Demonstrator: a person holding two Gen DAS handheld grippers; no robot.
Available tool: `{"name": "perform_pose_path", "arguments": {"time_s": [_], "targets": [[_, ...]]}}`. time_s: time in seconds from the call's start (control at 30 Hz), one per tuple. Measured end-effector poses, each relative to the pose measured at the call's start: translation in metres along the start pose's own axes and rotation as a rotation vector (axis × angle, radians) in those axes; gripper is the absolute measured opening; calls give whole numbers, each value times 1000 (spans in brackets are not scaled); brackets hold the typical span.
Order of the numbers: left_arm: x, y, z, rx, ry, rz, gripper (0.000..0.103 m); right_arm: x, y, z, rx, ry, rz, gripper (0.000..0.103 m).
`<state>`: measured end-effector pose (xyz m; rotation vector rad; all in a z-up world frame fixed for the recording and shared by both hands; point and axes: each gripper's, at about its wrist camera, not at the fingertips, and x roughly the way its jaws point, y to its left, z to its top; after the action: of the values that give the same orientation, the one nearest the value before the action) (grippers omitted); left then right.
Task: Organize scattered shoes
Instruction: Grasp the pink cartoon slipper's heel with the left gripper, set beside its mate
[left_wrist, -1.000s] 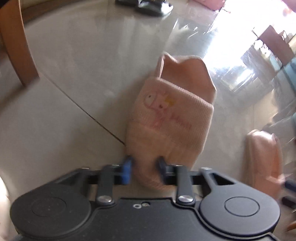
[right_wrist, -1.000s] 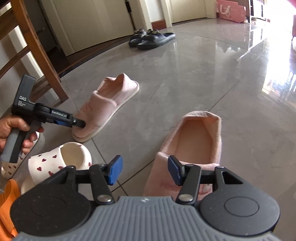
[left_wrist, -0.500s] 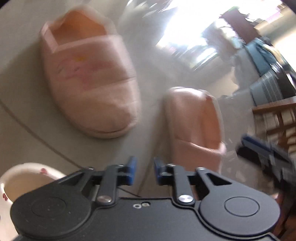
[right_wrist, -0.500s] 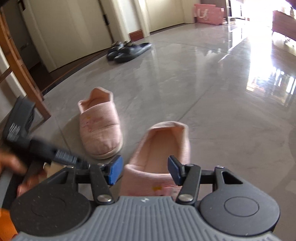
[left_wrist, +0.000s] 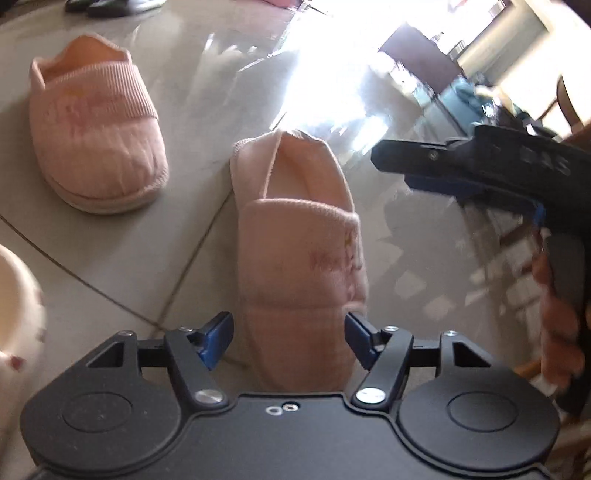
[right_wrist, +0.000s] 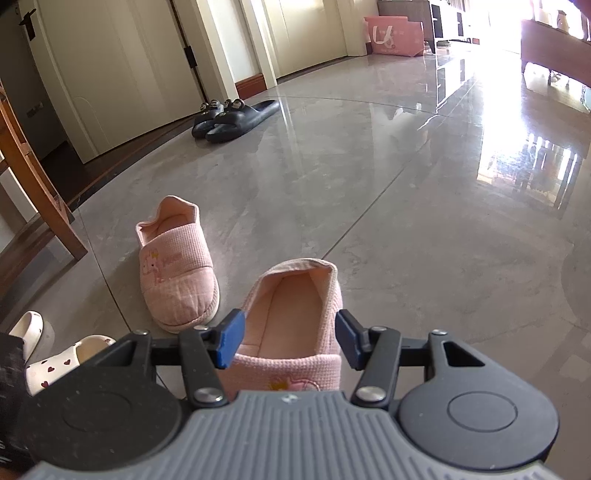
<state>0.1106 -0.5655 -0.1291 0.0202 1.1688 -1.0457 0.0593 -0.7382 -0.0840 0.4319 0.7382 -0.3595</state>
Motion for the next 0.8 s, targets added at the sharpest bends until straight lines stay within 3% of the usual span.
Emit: {"name": "perform_pose_path", "arguments": {"time_s": [0.07,0.1,0.2,0.23,0.3,0.43,0.53,0.57,0.67,0.8], "targets": [[8,4,7,-76,-2,6,31,-2,0,1,-7,-7,-3,58],[11,8,10,-125,0,3,29,-5,0,1,-11,-17,-7,58],[20,19,18,-261,-3,-3,23,-7,-2,3,-18,-35,-19,58],[23,24,21,-350,-24,-3,22,-7,-3,4,-17,-39,-21,58],[29,29,27,-428,-61,-2,18,-7,-5,6,-15,-47,-26,58],[32,46,47,-590,-197,-2,18,-4,-11,10,-14,-52,-39,58],[33,60,56,-600,-260,-31,23,6,-14,14,-24,-46,-48,58],[33,62,56,-587,-256,-36,30,9,-14,15,-29,-45,-50,58],[16,63,46,-478,-256,2,36,25,-13,27,-41,-35,-33,58],[-18,73,26,-413,-257,53,38,52,-3,51,-56,-26,21,58]]}}
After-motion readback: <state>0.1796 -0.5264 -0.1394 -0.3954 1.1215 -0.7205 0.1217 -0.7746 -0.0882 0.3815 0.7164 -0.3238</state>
